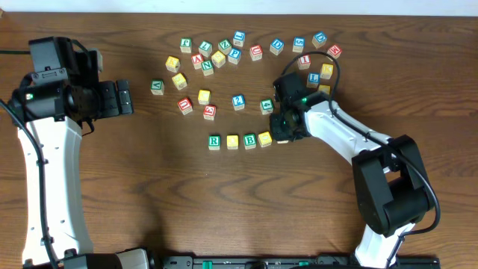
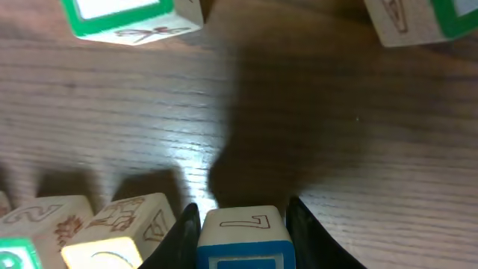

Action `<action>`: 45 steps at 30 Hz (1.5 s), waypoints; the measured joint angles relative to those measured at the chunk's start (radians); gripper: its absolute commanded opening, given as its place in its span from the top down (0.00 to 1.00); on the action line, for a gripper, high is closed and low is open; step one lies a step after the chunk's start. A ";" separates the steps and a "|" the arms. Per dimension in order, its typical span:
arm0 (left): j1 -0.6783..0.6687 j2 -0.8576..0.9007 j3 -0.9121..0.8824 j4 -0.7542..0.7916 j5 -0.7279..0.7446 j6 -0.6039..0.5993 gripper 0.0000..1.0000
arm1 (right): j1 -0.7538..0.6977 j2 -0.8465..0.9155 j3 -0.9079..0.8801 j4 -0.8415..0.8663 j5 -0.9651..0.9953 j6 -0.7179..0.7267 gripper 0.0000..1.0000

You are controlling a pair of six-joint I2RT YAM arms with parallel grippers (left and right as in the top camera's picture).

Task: Spell out ROBOT
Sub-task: 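Carry the blue T block and set it right of the yellow block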

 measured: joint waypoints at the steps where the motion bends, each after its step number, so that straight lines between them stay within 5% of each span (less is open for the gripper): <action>1: 0.000 0.000 0.000 0.000 0.000 0.000 0.02 | 0.001 0.000 -0.005 0.008 0.000 0.002 0.86; 11: 0.000 0.000 0.000 0.000 0.000 0.000 0.02 | 0.010 0.000 -0.011 0.021 0.000 0.010 0.65; 31: 0.000 0.000 0.000 0.000 0.000 0.000 0.02 | 0.001 -0.045 0.071 -0.163 -0.014 0.014 0.63; 45: 0.000 0.000 0.000 0.000 0.000 0.000 0.02 | -0.050 -0.122 0.018 -0.272 -0.006 0.015 0.93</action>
